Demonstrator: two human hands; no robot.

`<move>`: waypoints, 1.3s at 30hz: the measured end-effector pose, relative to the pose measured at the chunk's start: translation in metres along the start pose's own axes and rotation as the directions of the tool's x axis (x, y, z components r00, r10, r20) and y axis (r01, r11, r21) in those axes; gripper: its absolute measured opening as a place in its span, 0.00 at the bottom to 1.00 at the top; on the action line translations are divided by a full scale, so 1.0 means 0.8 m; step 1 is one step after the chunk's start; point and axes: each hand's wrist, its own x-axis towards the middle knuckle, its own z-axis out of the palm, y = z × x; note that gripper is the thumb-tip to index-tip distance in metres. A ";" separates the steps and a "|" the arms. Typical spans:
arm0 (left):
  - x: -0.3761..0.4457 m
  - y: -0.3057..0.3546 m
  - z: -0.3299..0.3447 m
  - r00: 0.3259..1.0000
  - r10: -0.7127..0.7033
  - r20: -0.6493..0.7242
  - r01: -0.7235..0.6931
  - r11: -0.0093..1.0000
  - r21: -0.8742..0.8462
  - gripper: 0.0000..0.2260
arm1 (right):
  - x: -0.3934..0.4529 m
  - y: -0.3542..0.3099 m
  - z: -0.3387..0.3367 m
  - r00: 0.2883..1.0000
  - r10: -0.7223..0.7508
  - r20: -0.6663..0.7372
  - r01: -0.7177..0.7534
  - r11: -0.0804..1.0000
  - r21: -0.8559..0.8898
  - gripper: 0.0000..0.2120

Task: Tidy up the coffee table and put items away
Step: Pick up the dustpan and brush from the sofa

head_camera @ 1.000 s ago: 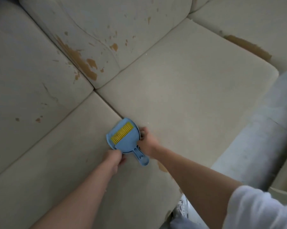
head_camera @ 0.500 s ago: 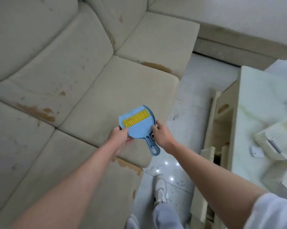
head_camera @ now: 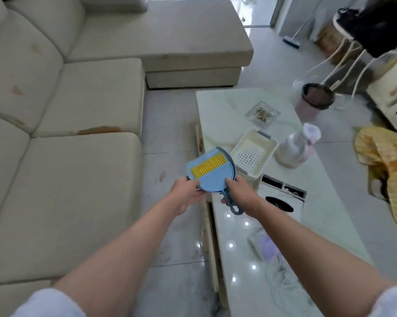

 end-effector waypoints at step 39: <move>0.331 0.025 0.233 0.972 -0.036 -0.231 0.076 0.983 0.166 0.17 | 0.310 0.045 -0.294 0.968 0.136 -0.211 -0.161 0.981 -0.107 0.10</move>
